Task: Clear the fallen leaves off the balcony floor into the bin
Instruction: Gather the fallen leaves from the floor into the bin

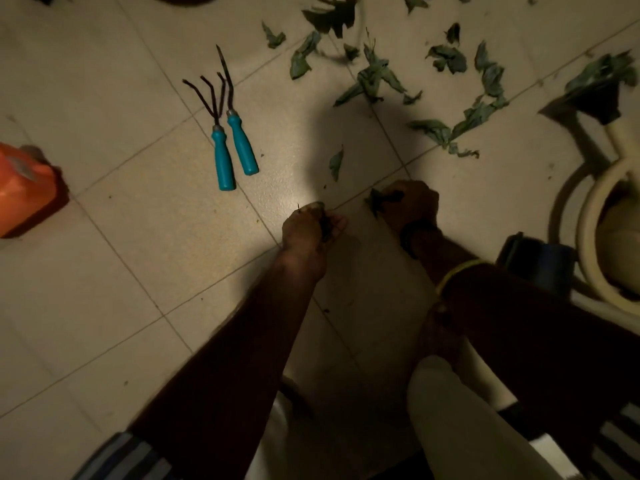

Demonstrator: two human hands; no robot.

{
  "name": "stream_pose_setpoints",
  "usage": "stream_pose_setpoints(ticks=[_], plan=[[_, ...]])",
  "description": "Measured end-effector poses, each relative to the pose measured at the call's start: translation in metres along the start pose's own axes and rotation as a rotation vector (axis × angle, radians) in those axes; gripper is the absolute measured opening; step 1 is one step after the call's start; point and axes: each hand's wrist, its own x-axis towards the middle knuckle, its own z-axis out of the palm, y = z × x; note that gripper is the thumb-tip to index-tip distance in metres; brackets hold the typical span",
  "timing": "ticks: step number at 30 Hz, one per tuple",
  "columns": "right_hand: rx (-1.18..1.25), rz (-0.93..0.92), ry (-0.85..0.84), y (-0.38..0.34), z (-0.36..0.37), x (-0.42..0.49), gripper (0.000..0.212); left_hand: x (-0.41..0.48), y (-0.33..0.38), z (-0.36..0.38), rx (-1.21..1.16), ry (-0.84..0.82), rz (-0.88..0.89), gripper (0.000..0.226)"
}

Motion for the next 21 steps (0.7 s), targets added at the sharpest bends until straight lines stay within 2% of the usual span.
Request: stream_pose_setpoints(ticks=[4,6,9,13,21], plan=[[0.285,0.222,-0.011,-0.045,-0.057,-0.059,0.013,-0.058,0.025,0.004,-0.053,-0.02,0.002,0.014],[0.518,0.315,-0.02,-0.074,-0.089,-0.092,0.01,-0.094,0.036,0.003,-0.071,-0.059,0.022,0.014],[0.902,0.399,-0.043,-0.129,-0.138,-0.145,0.015,-0.159,0.054,0.0,-0.109,-0.118,0.052,0.015],[1.055,0.32,-0.081,-0.207,-0.208,-0.221,0.025,-0.265,0.085,-0.007,-0.135,-0.161,0.103,0.016],[1.223,0.148,-0.206,-0.343,-0.329,-0.385,0.02,-0.492,0.147,-0.059,-0.372,-0.281,0.272,0.021]])
